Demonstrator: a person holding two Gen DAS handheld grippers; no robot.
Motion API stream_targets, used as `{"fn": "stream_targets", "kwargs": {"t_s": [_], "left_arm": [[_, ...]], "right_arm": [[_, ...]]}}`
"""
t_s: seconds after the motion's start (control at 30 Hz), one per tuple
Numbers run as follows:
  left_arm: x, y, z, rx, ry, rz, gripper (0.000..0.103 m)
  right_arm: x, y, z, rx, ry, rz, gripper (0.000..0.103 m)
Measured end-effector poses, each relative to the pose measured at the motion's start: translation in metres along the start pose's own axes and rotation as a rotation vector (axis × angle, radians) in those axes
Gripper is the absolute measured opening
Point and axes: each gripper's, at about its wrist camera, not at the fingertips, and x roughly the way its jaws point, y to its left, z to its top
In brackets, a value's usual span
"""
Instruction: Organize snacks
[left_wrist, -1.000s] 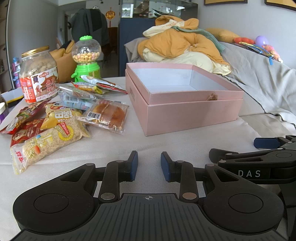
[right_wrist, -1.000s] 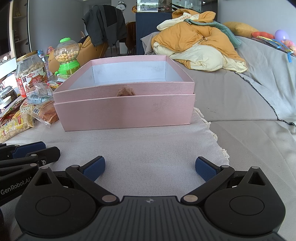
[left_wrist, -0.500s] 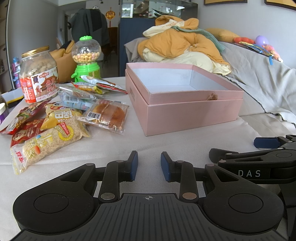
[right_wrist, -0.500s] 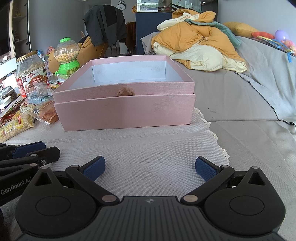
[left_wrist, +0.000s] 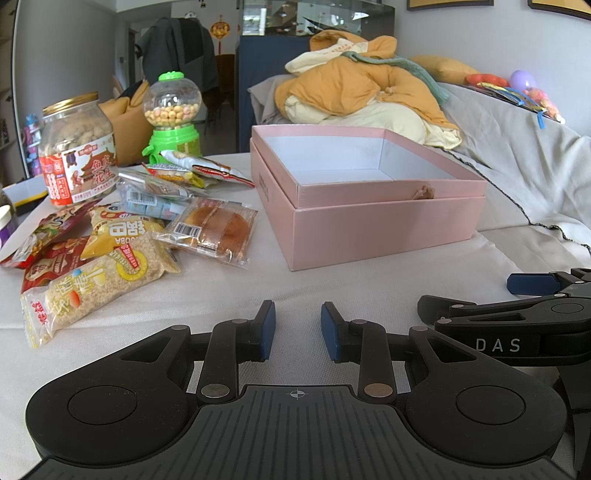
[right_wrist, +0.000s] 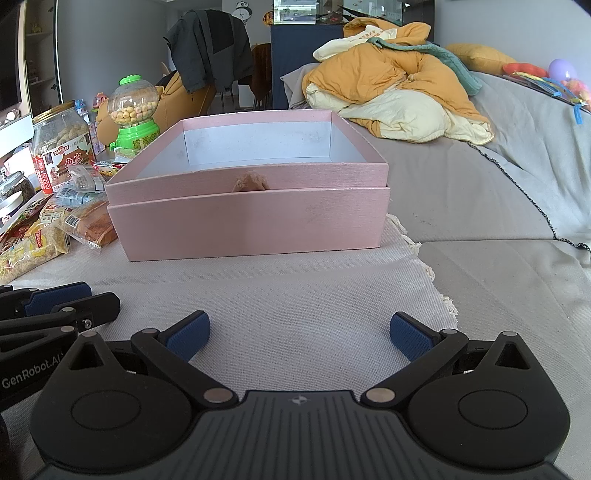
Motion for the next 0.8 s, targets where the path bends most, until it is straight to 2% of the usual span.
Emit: {"fn": "stream_targets", "kwargs": {"t_s": [0.53, 0.63, 0.73, 0.8], "left_arm": [[-0.001, 0.004, -0.001, 0.001, 0.000, 0.000, 0.033], [-0.001, 0.009, -0.001, -0.027, -0.003, -0.024, 0.032], [-0.003, 0.025, 0.001, -0.038, 0.006, -0.080, 0.032], [-0.008, 0.043, 0.003, -0.046, 0.006, -0.073, 0.032]], "right_arm": [[0.000, 0.000, -0.001, 0.004, 0.000, 0.004, 0.103], [0.001, -0.001, 0.006, -0.011, 0.060, 0.028, 0.103], [0.005, 0.002, 0.014, -0.014, 0.127, 0.036, 0.103], [0.008, 0.004, 0.019, -0.025, 0.160, 0.026, 0.103]]}}
